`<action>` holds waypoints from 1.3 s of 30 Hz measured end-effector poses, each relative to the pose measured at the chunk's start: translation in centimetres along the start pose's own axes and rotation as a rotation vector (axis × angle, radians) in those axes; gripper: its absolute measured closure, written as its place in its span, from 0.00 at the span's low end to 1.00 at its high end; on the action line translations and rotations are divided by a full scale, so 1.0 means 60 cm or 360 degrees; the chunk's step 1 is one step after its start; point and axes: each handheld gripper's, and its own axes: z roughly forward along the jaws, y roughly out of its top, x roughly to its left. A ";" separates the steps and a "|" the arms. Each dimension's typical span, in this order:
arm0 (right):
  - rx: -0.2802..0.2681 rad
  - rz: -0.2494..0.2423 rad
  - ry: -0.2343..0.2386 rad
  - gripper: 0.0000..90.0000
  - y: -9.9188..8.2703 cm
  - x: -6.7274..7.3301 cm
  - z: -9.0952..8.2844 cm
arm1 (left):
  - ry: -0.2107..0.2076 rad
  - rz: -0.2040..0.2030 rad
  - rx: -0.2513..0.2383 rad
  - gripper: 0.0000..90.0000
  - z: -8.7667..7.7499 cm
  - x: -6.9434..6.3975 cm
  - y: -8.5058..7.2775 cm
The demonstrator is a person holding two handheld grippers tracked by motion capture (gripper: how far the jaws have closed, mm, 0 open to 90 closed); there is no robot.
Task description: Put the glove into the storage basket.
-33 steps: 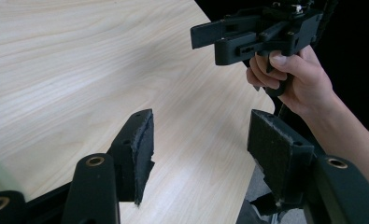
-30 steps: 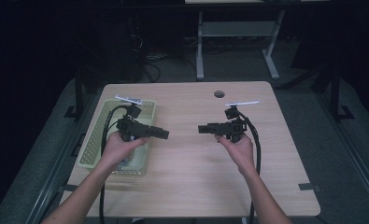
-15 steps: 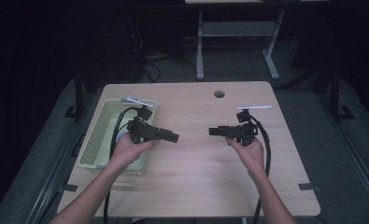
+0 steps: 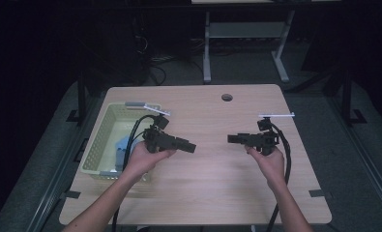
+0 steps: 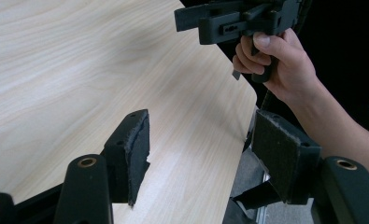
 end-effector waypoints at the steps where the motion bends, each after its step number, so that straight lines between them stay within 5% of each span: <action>1: 0.0000 0.0004 -0.0006 0.36 -0.001 -0.002 -0.003 | 0.0004 -0.0002 -0.0002 0.40 0.002 -0.001 0.000; 23: 0.0022 0.0067 -0.0057 0.34 -0.054 -0.048 -0.032 | -0.0116 -0.0004 -0.0011 0.29 0.057 -0.011 -0.026; 39: 0.0044 0.0097 -0.0058 0.33 -0.095 -0.068 -0.052 | -0.0133 0.0044 0.0026 0.28 0.093 -0.012 -0.067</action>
